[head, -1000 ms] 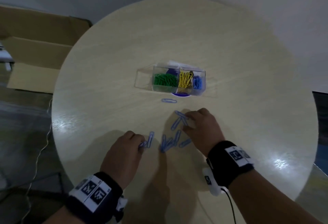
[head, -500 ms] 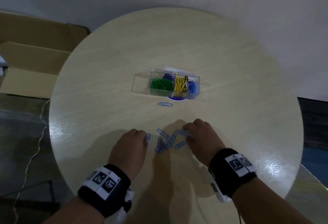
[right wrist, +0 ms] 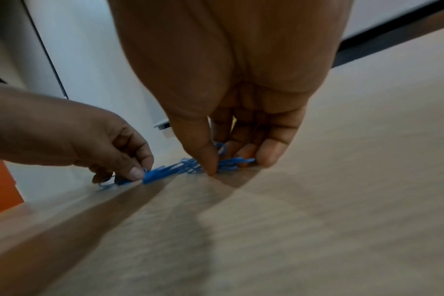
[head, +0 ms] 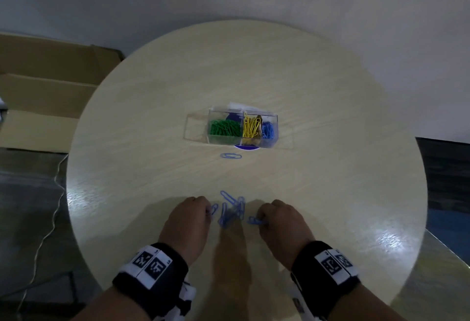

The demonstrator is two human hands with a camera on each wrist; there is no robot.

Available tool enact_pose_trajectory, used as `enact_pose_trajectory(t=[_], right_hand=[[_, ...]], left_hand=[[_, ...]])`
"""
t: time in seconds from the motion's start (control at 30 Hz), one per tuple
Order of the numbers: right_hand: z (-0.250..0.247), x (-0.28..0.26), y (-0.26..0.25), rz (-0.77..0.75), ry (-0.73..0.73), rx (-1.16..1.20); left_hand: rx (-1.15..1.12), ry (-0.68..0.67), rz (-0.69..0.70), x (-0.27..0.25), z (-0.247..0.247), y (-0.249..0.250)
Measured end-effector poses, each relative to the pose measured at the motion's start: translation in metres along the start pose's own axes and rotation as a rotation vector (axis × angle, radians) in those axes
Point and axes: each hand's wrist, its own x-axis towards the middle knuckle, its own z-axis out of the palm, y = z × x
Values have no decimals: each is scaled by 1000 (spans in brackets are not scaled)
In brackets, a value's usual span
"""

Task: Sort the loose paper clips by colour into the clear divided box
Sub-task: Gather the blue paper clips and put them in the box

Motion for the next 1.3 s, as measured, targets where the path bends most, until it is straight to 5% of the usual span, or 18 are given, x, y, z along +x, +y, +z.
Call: enact_pose_trajectory(t=[0.3, 0.43, 0.63, 0.87, 1.07, 1.3], right_hand=[[-3, -6, 11, -98, 62, -109], [-17, -3, 23, -24, 60, 100], [-54, 12, 37, 87, 289, 422], [-101, 33, 38, 114, 427, 607], [-122, 82, 33, 160, 439, 558], [-134, 124, 12, 81, 333, 274]], left_hand=[[34, -52, 77, 14, -7, 5], [-63, 41, 108, 44, -37, 33], [-299, 219, 141, 116, -73, 104], [-348, 176, 95, 162, -53, 140], [-389, 397, 108, 132, -66, 113], [-80, 202, 94, 92, -46, 35]])
